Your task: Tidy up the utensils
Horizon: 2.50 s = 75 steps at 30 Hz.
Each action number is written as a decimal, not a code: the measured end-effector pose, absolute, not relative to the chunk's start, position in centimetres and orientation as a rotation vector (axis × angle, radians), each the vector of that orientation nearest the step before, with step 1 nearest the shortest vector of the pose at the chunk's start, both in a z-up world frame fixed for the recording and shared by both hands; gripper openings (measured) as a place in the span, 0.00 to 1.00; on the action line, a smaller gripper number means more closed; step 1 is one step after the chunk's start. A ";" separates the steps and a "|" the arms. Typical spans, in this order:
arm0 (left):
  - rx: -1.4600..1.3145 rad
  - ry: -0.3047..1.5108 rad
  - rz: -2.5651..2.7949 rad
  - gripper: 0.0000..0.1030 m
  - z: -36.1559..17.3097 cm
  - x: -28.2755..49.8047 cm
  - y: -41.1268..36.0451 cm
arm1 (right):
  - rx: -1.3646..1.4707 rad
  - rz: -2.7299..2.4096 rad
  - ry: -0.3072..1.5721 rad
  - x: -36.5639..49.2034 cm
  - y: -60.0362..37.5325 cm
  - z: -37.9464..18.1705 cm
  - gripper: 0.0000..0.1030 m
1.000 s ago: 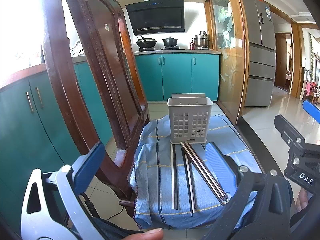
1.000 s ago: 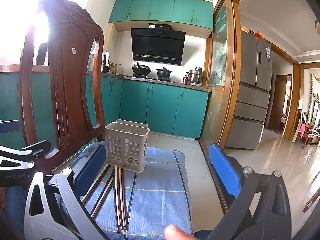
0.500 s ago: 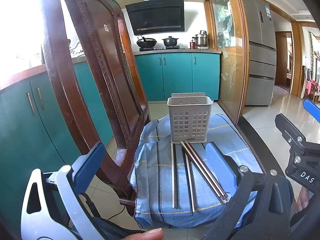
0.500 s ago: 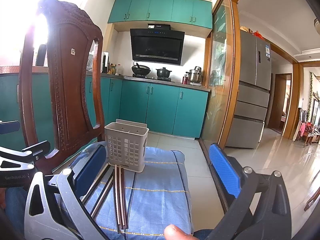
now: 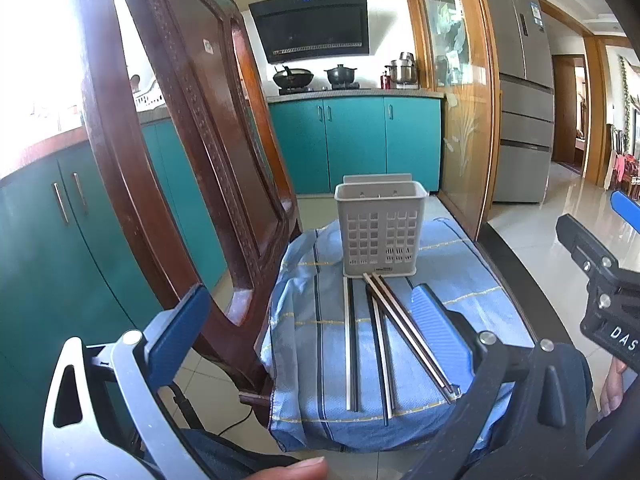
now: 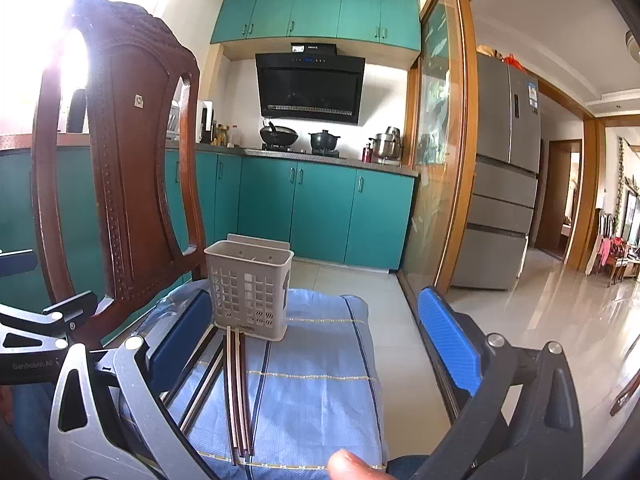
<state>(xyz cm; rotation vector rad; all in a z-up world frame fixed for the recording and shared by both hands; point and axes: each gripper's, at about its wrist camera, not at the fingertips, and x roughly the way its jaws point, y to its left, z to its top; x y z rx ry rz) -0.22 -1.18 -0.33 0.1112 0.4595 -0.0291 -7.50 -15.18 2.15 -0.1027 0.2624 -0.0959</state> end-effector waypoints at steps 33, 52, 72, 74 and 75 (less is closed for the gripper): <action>0.075 0.561 -0.084 0.75 -2.8 -1.6 -1.7 | -0.084 -0.047 0.426 -6.7 -17.3 -0.1 0.88; 0.222 0.736 -0.142 0.13 -7.5 13.4 -5.2 | -0.118 0.185 0.799 12.3 -16.7 -7.9 0.35; 0.076 0.945 -0.169 0.23 -13.4 23.7 -3.2 | 0.105 0.376 1.031 17.2 -15.3 -14.9 0.37; 0.066 0.954 -0.166 0.23 -13.7 24.0 -3.1 | 0.047 0.380 1.053 17.4 -13.2 -15.4 0.37; 0.064 0.958 -0.167 0.23 -13.8 24.1 -3.1 | 0.034 0.375 1.047 17.3 -12.6 -15.5 0.37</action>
